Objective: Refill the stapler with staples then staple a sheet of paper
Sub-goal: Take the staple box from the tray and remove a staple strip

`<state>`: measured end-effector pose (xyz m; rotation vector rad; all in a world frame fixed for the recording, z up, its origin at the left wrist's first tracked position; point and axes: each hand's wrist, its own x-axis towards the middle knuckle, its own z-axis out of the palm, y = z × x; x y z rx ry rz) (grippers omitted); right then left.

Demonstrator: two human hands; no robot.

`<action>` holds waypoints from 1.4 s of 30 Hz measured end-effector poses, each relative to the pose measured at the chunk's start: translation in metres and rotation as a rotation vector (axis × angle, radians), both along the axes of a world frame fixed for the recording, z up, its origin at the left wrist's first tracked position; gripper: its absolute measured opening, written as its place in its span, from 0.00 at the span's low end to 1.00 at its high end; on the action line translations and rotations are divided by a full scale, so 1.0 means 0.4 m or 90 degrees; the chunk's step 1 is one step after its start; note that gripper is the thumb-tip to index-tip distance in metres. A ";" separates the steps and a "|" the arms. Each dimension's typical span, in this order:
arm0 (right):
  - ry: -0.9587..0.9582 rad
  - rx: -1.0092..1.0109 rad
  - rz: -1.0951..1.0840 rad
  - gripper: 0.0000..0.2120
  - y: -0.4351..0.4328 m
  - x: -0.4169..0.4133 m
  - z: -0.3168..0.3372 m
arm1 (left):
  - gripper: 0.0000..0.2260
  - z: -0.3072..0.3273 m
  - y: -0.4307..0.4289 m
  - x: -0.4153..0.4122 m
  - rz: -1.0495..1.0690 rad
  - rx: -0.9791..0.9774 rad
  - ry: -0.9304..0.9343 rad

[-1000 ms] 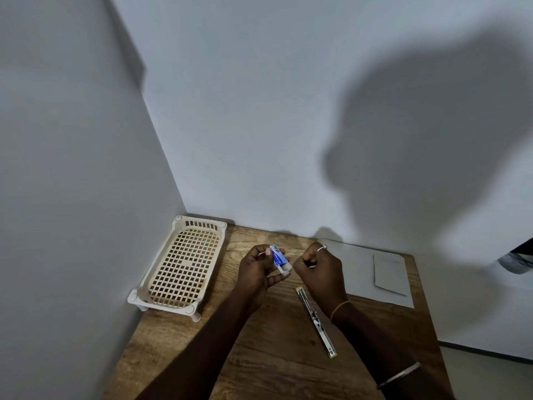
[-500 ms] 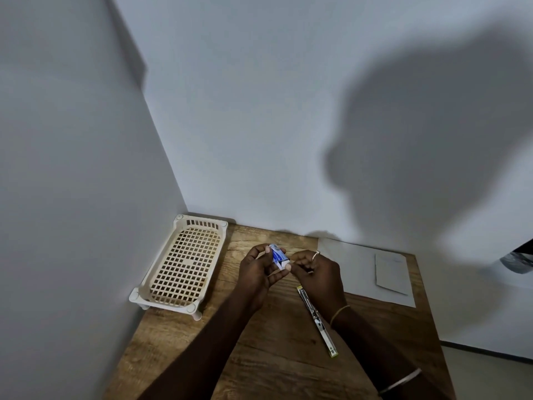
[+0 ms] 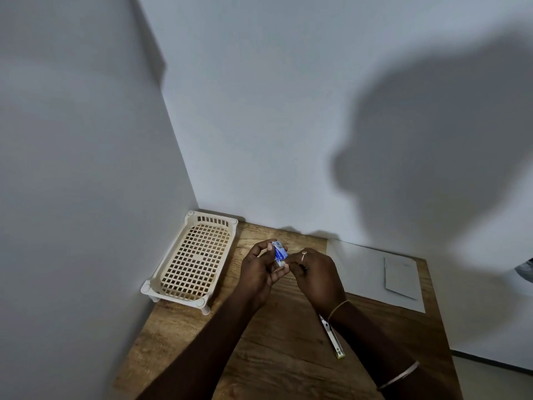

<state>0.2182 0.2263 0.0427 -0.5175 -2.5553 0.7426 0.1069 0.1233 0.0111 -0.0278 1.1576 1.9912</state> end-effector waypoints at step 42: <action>-0.045 -0.279 -0.039 0.03 -0.126 -0.143 -0.105 | 0.17 -0.143 -0.277 -0.254 0.147 -0.705 0.516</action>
